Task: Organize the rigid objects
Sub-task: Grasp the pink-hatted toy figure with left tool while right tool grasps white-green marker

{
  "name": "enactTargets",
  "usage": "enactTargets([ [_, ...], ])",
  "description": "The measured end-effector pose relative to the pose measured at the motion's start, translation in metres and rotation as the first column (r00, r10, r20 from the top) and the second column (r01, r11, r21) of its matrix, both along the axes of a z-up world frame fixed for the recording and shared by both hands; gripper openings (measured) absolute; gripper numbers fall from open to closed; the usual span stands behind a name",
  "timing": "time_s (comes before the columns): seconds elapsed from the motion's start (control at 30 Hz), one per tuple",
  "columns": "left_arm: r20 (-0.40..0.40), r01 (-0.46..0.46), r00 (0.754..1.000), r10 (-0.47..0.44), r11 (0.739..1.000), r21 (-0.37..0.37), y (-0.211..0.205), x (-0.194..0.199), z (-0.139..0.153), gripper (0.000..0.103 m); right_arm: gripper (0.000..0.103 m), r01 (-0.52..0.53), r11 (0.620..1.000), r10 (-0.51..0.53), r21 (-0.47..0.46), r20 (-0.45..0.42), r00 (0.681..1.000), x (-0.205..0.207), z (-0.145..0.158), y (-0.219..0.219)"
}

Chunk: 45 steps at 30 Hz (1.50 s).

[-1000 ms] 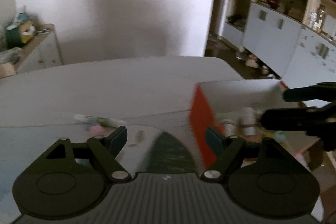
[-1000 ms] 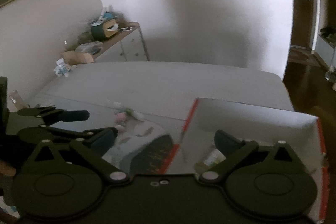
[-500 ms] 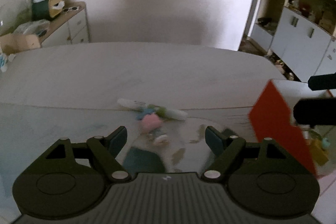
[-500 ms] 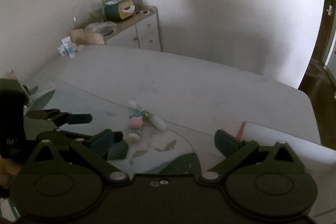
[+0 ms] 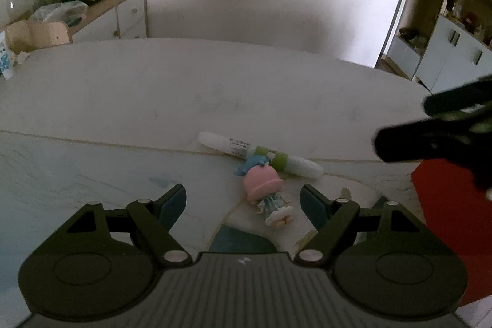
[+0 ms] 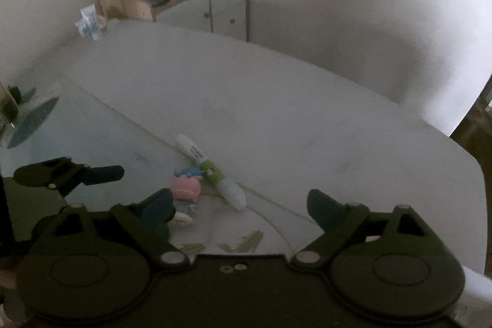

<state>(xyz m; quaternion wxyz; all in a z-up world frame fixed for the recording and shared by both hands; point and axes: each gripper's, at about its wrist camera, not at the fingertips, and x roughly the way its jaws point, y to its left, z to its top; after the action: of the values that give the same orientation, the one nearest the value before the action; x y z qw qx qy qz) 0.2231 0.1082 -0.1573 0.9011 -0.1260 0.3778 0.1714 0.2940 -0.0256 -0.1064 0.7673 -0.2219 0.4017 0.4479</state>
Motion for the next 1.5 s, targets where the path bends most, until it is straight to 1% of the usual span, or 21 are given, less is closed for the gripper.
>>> enactTargets([
  [0.13,-0.018,0.013,1.000,-0.013,1.000,0.001,-0.004,0.009,-0.012,0.081,0.089,-0.023,0.998,0.022,-0.050,-0.002,1.000,0.010,-0.016,0.012],
  [0.3,-0.029,0.010,1.000,-0.010,1.000,0.000,-0.003,0.022,-0.025,0.081,0.085,-0.094,0.990,0.090,-0.108,-0.042,0.995,0.017,-0.037,0.026],
  [0.4,-0.032,0.024,0.999,-0.024,1.000,0.004,-0.004,0.028,-0.031,0.081,0.080,-0.128,0.983,0.121,-0.132,-0.057,0.991,0.021,-0.047,0.036],
  [0.47,-0.036,0.034,0.999,-0.034,0.999,0.004,-0.005,0.032,-0.036,0.081,0.075,-0.140,0.980,0.133,-0.143,-0.063,0.989,0.024,-0.052,0.043],
  [0.6,-0.041,0.036,0.999,-0.036,0.999,0.002,-0.005,0.038,-0.043,0.081,0.072,-0.176,0.972,0.166,-0.157,-0.071,0.984,0.027,-0.061,0.052],
  [0.7,-0.028,0.034,0.999,-0.034,0.999,0.011,-0.006,0.039,-0.043,0.081,0.066,-0.198,0.967,0.188,-0.161,-0.075,0.979,0.027,-0.068,0.055],
  [0.73,-0.024,0.034,0.999,-0.034,0.999,0.009,-0.006,0.040,-0.044,0.081,0.063,-0.202,0.966,0.192,-0.161,-0.076,0.978,0.027,-0.070,0.056],
  [0.77,-0.019,0.035,0.999,-0.035,0.999,0.011,-0.006,0.039,-0.044,0.078,0.059,-0.205,0.966,0.194,-0.161,-0.078,0.978,0.027,-0.070,0.056],
  [0.83,-0.013,0.043,0.999,-0.042,0.999,0.029,-0.008,0.040,-0.044,0.072,0.055,-0.208,0.966,0.198,-0.154,-0.082,0.977,0.028,-0.072,0.057],
  [0.87,-0.013,0.044,0.999,-0.044,0.998,0.039,-0.010,0.040,-0.044,0.070,0.051,-0.210,0.965,0.199,-0.155,-0.082,0.977,0.027,-0.073,0.058],
  [0.9,-0.013,0.045,0.999,-0.045,0.998,0.047,-0.011,0.040,-0.044,0.070,0.050,-0.214,0.964,0.203,-0.155,-0.083,0.976,0.027,-0.075,0.060],
  [1.0,-0.021,0.056,0.998,-0.055,0.996,0.075,-0.015,0.041,-0.045,0.065,0.048,-0.213,0.967,0.202,-0.141,-0.086,0.976,0.028,-0.078,0.062],
  [1.03,-0.021,0.060,0.998,-0.058,0.995,0.084,-0.017,0.041,-0.045,0.061,0.045,-0.214,0.967,0.203,-0.139,-0.088,0.975,0.027,-0.079,0.063],
  [1.1,-0.017,0.068,0.998,-0.067,0.993,0.100,-0.020,0.041,-0.046,0.058,0.045,-0.220,0.966,0.211,-0.135,-0.077,0.974,0.025,-0.080,0.065],
  [1.17,-0.011,0.075,0.997,-0.074,0.992,0.105,-0.023,0.041,-0.046,0.050,0.044,-0.223,0.966,0.216,-0.133,-0.066,0.974,0.023,-0.082,0.066],
  [1.23,-0.005,0.081,0.997,-0.081,0.991,0.107,-0.023,0.042,-0.046,0.047,0.043,-0.224,0.966,0.219,-0.132,-0.052,0.974,0.020,-0.083,0.067],
  [1.3,0.001,0.080,0.997,-0.081,0.991,0.106,-0.024,0.041,-0.047,0.047,0.040,-0.223,0.967,0.219,-0.124,-0.046,0.975,0.017,-0.084,0.069],
  [1.37,0.005,0.081,0.997,-0.082,0.991,0.107,-0.024,0.040,-0.047,0.047,0.032,-0.226,0.967,0.223,-0.117,-0.041,0.974,0.013,-0.083,0.069],
  [1.5,0.009,0.083,0.996,-0.084,0.992,0.095,-0.019,0.037,-0.045,0.047,0.027,-0.216,0.970,0.216,-0.110,-0.016,0.976,0.006,-0.085,0.070],
])
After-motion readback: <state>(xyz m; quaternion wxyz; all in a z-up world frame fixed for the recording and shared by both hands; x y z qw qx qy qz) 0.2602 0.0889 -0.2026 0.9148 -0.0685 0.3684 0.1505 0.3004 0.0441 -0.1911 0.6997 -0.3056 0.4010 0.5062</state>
